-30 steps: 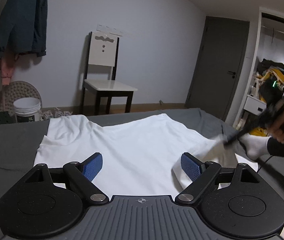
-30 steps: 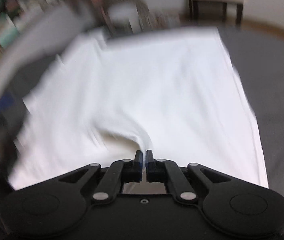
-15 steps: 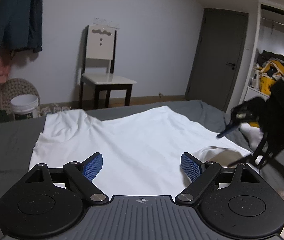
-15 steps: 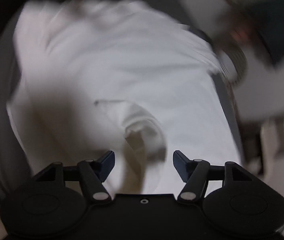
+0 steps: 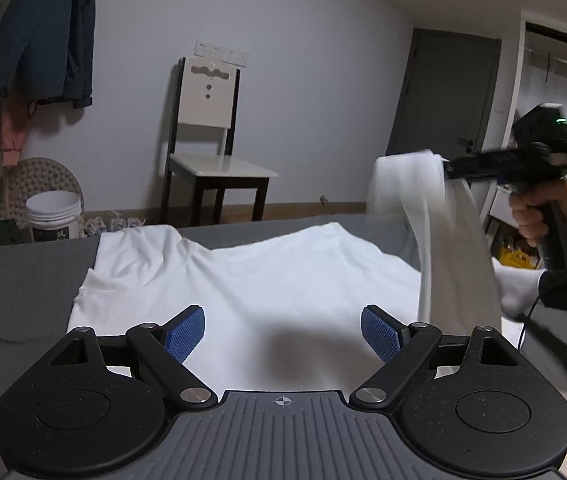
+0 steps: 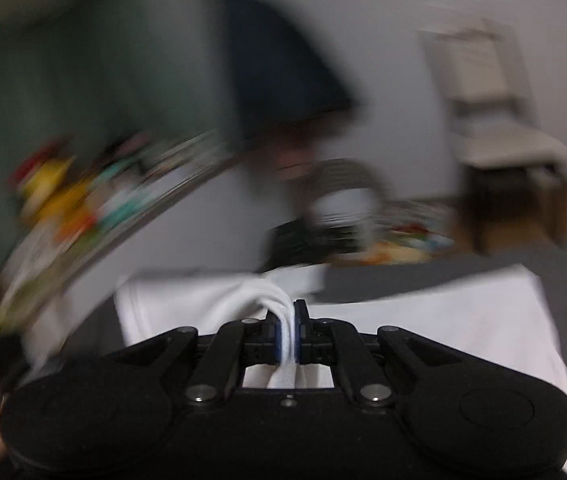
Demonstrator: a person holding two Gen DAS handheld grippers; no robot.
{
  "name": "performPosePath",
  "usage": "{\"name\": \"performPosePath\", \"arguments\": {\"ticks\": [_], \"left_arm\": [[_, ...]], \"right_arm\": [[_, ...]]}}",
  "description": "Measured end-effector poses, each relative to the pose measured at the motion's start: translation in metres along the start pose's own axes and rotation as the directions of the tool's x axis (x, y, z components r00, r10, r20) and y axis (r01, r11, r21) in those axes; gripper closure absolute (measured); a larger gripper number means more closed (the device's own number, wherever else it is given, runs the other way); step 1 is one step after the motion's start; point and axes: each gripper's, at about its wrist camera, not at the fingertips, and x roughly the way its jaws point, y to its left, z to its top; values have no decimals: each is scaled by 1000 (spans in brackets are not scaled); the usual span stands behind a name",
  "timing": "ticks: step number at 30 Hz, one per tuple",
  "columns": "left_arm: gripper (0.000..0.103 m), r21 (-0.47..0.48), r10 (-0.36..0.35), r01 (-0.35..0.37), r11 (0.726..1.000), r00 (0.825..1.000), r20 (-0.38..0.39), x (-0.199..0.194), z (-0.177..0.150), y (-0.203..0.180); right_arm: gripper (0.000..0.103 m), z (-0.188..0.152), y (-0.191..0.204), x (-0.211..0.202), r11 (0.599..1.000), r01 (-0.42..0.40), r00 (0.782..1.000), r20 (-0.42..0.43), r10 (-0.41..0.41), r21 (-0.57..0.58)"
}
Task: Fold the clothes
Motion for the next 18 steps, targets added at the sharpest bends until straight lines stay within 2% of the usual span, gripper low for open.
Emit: {"name": "performPosePath", "arguments": {"ticks": [2,5,6,7,8,10,12,13,15,17,18], "left_arm": [[17,-7,2,-2,1000,1000,-8,1,-1,1],[17,-13,1,-2,1000,1000,-30,3,-3,1],[17,-13,-4,3,1000,999,-37,4,-4,1],[17,-14,-9,8,1000,999,-44,4,-5,0],[17,-18,-23,22,1000,999,-50,4,-5,0],[17,-32,-63,61,998,996,-56,4,-5,0],[17,-57,-141,138,989,988,-63,6,-4,0],[17,-70,-182,178,982,981,-67,7,-4,0],[17,-78,-243,237,968,967,-81,13,-4,-3],[17,-52,-250,245,968,961,-118,21,-7,-10],[17,-30,-249,248,968,957,-147,25,-10,-14]], "right_arm": [[97,-7,-37,9,989,94,996,-11,-93,116],[90,-40,-89,41,949,244,961,-179,-210,201],[80,-50,-106,48,926,281,946,-236,-222,253],[73,-59,-120,51,904,300,938,-270,-220,305],[73,-64,-128,46,892,269,952,-238,-190,362],[59,-69,-137,37,868,216,971,-190,-144,447],[43,-68,-140,32,859,184,979,-162,-120,478],[43,-66,-137,32,868,188,979,-161,-127,459],[44,-58,-129,34,912,205,974,-169,-153,356],[44,-51,-109,43,959,232,963,-178,-203,161],[44,-49,-97,49,967,249,955,-178,-237,53]]}}
